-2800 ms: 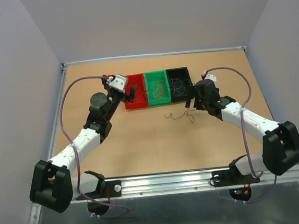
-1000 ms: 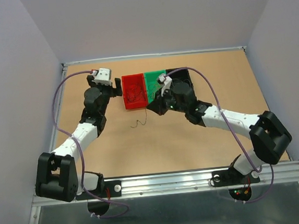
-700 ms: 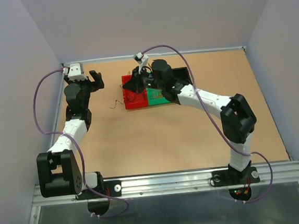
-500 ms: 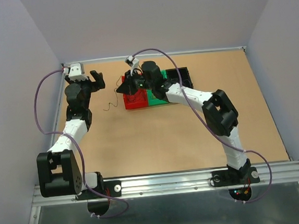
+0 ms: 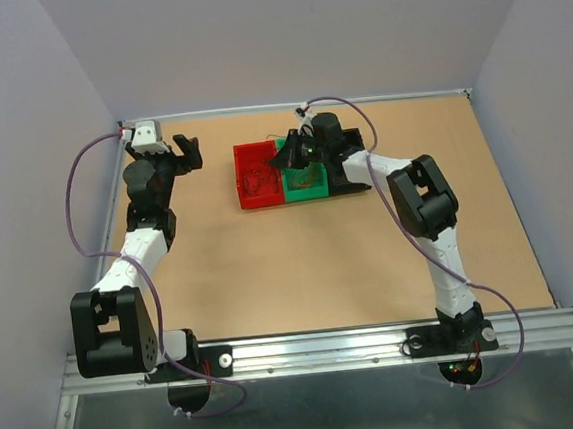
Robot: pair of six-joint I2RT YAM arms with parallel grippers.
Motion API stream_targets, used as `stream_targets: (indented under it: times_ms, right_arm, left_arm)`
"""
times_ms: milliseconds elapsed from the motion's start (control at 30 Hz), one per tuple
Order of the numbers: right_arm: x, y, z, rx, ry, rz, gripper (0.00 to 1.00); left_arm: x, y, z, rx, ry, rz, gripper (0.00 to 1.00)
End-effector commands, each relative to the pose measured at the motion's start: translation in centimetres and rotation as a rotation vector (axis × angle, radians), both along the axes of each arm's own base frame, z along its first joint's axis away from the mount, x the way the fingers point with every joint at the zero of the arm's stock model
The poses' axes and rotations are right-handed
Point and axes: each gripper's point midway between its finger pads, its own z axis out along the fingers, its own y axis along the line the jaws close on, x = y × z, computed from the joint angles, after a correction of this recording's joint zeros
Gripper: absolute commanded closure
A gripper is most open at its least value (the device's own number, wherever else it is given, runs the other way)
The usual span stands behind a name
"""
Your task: Untangle the cables
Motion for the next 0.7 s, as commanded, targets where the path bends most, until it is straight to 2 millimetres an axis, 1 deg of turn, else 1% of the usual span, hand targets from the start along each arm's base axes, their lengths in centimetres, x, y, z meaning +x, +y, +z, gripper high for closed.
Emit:
stream_targets:
  times_ms: [0,33,67,100,133,167,200,233,267,300,367,433,467,500,567,600,633,667]
  right_arm:
    - [0.1,0.3,2.1,-0.055,-0.019,-0.085,0.99]
    - [1.2,0.0,2.9,-0.077,-0.041,-0.137,0.99]
    - [1.3,-0.8,1.3,-0.149,-0.003,-0.162,0.99]
    - [2.0,-1.1,0.8,-0.199,-0.012,-0.214,1.0]
    - [2.4,-1.3,0.6,-0.245,-0.031,-0.223,0.99]
    - [1.8,-1.2,-0.3,-0.301,-0.01,-0.223,0.99]
    - [2.2,-1.6,-0.8,-0.344,-0.017,-0.261,0.99]
    - [2.1,-1.6,-1.0,-0.371,-0.023,-0.264,1.0]
    - [1.8,-1.1,-1.0,-0.402,-0.038,-0.255,1.0]
    - [2.1,-1.3,-1.1,-0.437,-0.052,-0.287,1.0]
    - [2.4,-1.3,-0.6,-0.5,-0.088,-0.318,0.99]
    - [2.6,-0.8,0.1,-0.579,-0.124,-0.357,0.99]
    - [2.0,0.2,0.9,-0.61,-0.155,-0.344,0.99]
    - [2.3,0.0,0.3,-0.654,-0.17,-0.374,0.99]
    - [1.9,0.4,0.0,-0.696,-0.178,-0.375,0.99]
    - [1.6,0.9,-0.3,-0.706,-0.178,-0.369,0.99]
    - [2.0,1.6,-1.4,-0.716,-0.174,-0.36,0.99]
    - [1.9,2.0,-2.2,-0.738,-0.171,-0.343,0.99]
  left_arm:
    - [-0.3,-0.8,3.0,0.013,-0.103,-0.04,0.09]
    - [-0.2,-0.9,2.8,0.016,-0.099,-0.042,0.09]
    - [-0.1,-1.1,2.7,0.022,-0.095,-0.048,0.09]
    - [0.0,-1.2,2.6,0.025,-0.091,-0.051,0.1]
    - [0.0,-1.3,2.6,0.033,-0.092,-0.053,0.09]
    - [0.0,-1.3,2.5,0.037,-0.092,-0.054,0.09]
    - [0.0,-1.6,2.5,0.04,-0.092,-0.058,0.09]
    - [0.0,-1.7,2.5,0.044,-0.091,-0.061,0.09]
    - [-0.1,-1.8,2.5,0.052,-0.094,-0.059,0.09]
    - [-0.1,-2.0,2.5,0.056,-0.095,-0.063,0.09]
    - [-0.1,-2.2,2.5,0.064,-0.095,-0.062,0.09]
    - [-0.2,-2.4,2.5,0.07,-0.097,-0.06,0.09]
    - [-0.2,-2.3,2.5,0.071,-0.096,-0.055,0.1]
    - [-0.2,-2.4,2.5,0.073,-0.098,-0.055,0.09]
    - [-0.2,-2.3,2.6,0.075,-0.098,-0.048,0.1]
    - [-0.2,-2.2,2.5,0.073,-0.096,-0.042,0.09]
    - [-0.2,-2.2,2.6,0.073,-0.097,-0.041,0.09]
    - [-0.1,-2.1,2.6,0.072,-0.096,-0.038,0.1]
